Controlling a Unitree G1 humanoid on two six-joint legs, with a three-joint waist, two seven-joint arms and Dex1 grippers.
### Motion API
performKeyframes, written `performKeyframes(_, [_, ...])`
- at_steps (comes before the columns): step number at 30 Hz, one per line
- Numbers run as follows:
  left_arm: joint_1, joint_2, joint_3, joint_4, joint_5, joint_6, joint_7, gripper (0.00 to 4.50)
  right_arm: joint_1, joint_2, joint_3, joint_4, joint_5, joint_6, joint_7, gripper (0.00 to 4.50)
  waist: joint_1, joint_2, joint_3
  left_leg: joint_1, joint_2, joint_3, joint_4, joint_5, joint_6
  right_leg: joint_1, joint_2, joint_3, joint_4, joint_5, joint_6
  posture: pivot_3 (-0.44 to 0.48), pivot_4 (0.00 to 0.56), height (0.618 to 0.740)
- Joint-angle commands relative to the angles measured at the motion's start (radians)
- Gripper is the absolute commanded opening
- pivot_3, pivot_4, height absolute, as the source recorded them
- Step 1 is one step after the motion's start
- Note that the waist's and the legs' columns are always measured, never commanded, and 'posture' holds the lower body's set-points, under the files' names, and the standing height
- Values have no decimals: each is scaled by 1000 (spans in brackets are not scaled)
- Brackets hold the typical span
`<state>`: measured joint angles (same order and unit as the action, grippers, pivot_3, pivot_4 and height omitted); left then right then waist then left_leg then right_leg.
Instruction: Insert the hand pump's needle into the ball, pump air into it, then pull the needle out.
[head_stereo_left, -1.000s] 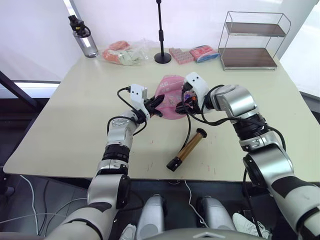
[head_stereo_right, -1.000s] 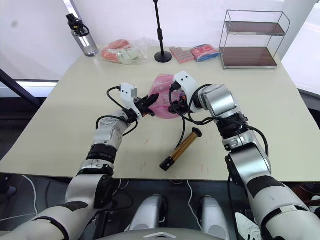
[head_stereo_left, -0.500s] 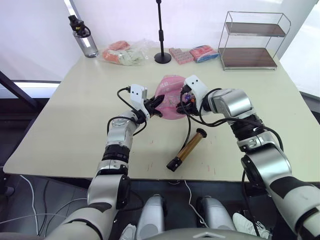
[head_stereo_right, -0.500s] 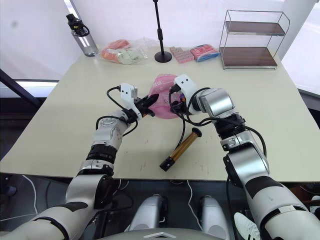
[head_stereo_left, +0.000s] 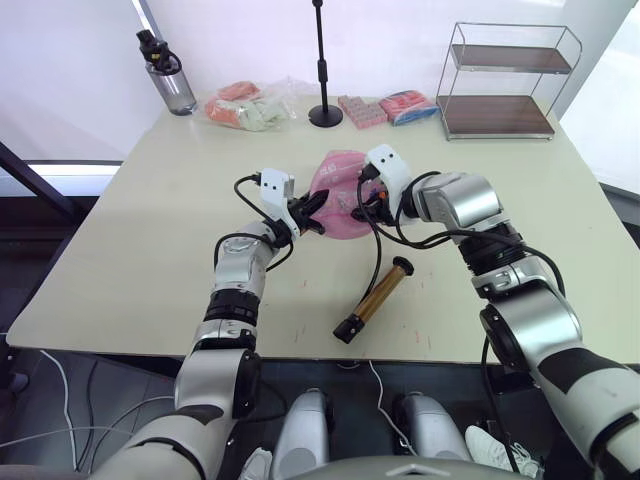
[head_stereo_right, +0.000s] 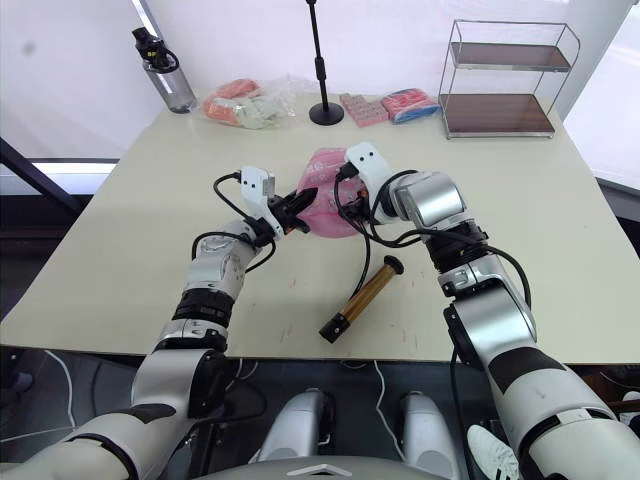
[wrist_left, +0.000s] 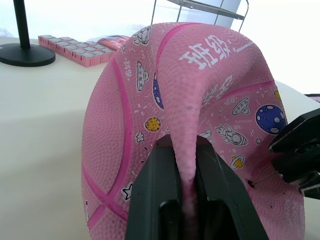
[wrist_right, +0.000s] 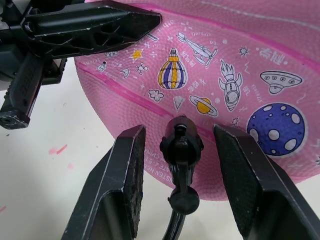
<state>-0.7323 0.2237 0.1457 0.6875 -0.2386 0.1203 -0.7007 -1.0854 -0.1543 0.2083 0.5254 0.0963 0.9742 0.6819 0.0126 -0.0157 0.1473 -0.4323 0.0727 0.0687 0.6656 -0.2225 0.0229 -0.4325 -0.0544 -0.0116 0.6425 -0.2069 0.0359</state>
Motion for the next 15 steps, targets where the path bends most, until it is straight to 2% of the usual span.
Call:
performKeyframes(1, [38,-21,-55,54,35,31,-5,0,-31,-6,-13,-15,8,-24,-1,2235,0,0,0,0,0,0,0,0,0,0,0,0,0,0,0,0,150,731])
performKeyframes(9, [39,-20,-55,53,35,31,-5,0,-33,-5,-15,-6,14,-21,-3,2235,0,0,0,0,0,0,0,0,0,0,0,0,0,0,0,0,150,731])
performKeyframes(10, [39,-20,-55,54,35,31,-5,0,-33,-4,-17,-6,15,-23,-4,1822,0,0,0,0,0,0,0,0,0,0,0,0,0,0,0,0,150,731])
performKeyframes(12, [39,-20,-55,55,35,31,-5,0,-33,-4,-16,-4,16,-25,-4,1370,0,0,0,0,0,0,0,0,0,0,0,0,0,0,0,0,150,731])
performKeyframes(14, [38,-20,-55,56,35,31,-5,0,-34,-4,-15,-2,16,-27,-3,504,0,0,0,0,0,0,0,0,0,0,0,0,0,0,0,0,150,731])
performKeyframes(15, [38,-21,-55,57,35,31,-5,0,-34,-5,-13,-1,16,-28,-2,368,0,0,0,0,0,0,0,0,0,0,0,0,0,0,0,0,150,731])
